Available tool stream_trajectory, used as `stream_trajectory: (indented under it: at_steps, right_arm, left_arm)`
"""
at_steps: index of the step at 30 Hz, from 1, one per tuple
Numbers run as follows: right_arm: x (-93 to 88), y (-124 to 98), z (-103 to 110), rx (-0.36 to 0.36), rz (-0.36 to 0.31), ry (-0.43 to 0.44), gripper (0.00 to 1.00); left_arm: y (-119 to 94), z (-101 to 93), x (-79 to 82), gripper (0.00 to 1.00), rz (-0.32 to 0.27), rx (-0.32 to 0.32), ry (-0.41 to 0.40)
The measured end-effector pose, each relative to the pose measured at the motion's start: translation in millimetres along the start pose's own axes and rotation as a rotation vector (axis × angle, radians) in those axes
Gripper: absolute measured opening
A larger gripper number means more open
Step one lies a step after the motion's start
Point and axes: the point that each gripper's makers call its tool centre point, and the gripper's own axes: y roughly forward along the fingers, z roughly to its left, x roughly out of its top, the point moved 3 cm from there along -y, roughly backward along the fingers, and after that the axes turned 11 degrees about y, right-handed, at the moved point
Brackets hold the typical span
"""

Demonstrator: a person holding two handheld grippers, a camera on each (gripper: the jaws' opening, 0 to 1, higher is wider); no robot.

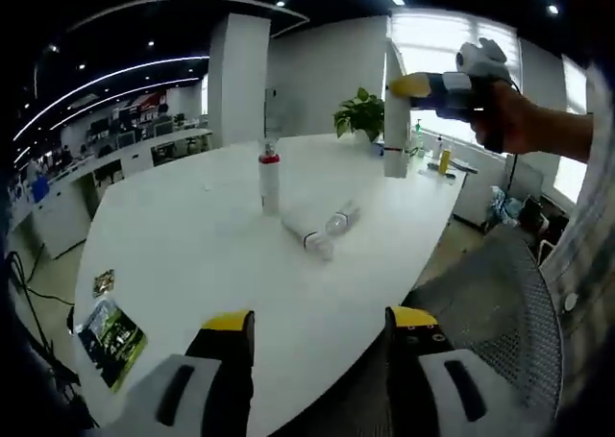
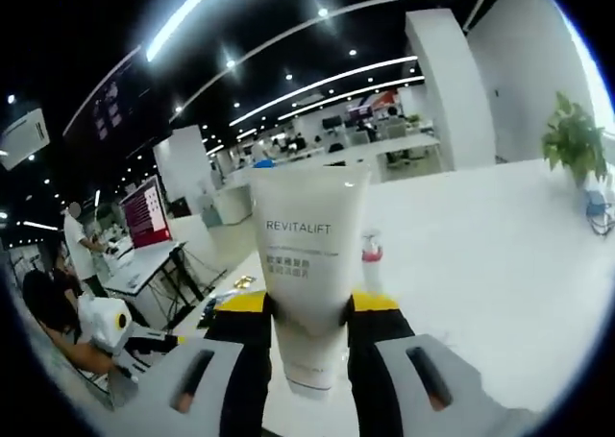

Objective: Arrange the skincare products in the storage area until every visible bottle or jar stands upright without overlapping.

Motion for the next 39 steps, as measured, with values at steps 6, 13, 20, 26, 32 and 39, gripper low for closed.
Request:
stream_trajectory:
  at_steps: [6, 13, 20, 26, 32, 39]
  right_arm:
    - [-1.9, 24.4, -45.0, -0.035, -0.013, 0.011, 0.28]
    - [-17.6, 54.8, -74.6, -0.037, -0.009, -0.004, 0.28]
    - [-31.4, 92.3, -94.9, -0.070, 0.025, -0.022, 0.28]
    - [-31.2, 118.7, -105.6, -0.071, 0.040, -0.063, 0.29]
    - [-25.9, 141.7, -119.4, -0.089, 0.016, -0.035, 0.29]
    - [-23.1, 166.5, -135.4, -0.128, 0.010, -0.038, 0.29]
  left_arm:
    - [5.0, 1.8, 6.4, 0.43, -0.017, 0.056, 0.056]
    - [15.3, -12.3, -10.9, 0.34, 0.088, -0.015, 0.096]
    - [17.6, -6.6, -24.9, 0.39, 0.147, 0.026, 0.092]
    - [18.7, -6.0, -32.9, 0.39, 0.183, 0.035, 0.094]
    - [21.5, -7.9, -29.8, 0.64, 0.166, 0.035, 0.076]
    - [21.5, -5.8, -31.7, 0.62, 0.182, 0.050, 0.086]
